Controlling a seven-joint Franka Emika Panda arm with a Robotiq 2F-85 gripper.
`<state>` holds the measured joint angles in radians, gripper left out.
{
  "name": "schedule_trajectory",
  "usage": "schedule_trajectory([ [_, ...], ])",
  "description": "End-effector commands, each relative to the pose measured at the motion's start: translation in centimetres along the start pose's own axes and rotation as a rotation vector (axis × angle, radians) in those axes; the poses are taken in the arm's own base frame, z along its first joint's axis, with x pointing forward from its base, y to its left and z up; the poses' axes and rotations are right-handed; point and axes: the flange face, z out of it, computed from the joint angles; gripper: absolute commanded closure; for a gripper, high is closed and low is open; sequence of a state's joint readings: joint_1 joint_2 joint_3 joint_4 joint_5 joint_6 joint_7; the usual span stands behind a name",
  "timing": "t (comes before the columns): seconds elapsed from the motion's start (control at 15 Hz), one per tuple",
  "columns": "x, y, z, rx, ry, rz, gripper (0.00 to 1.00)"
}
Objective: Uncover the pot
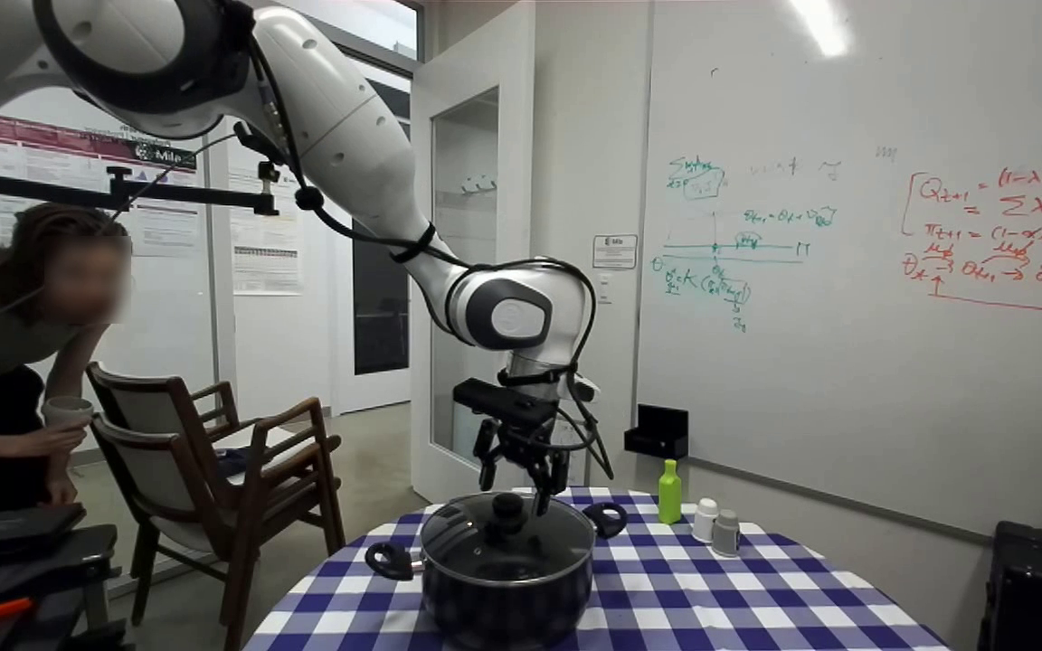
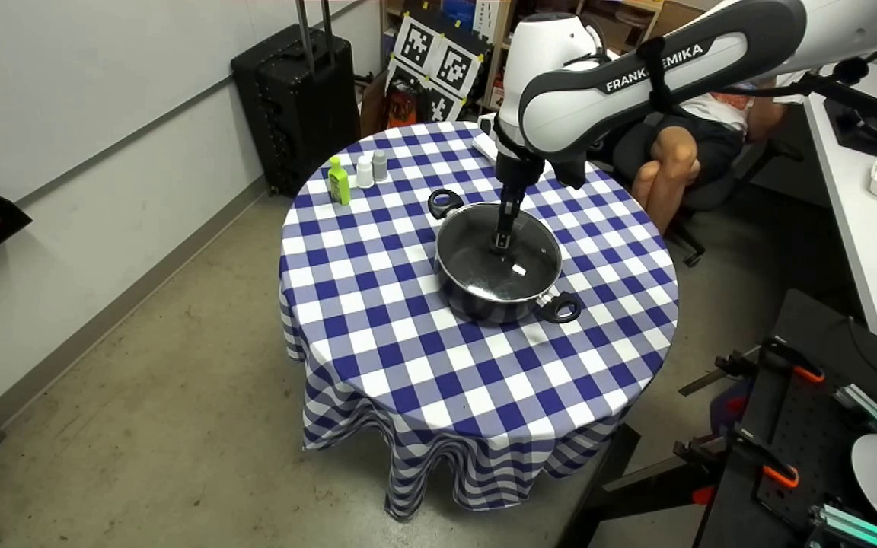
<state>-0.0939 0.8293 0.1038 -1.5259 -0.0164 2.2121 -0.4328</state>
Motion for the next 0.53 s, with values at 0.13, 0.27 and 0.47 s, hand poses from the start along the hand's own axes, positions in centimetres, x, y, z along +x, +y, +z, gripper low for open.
schedule_trajectory([
  [0.13, 0.97, 0.21, -0.48, 0.0, 0.021, -0.025, 0.0],
  [0.27, 1.03, 0.1, -0.5, -0.005, 0.021, -0.026, 0.0],
  [0.47, 1.07, -0.14, -0.26, -0.022, 0.014, -0.03, 0.0],
])
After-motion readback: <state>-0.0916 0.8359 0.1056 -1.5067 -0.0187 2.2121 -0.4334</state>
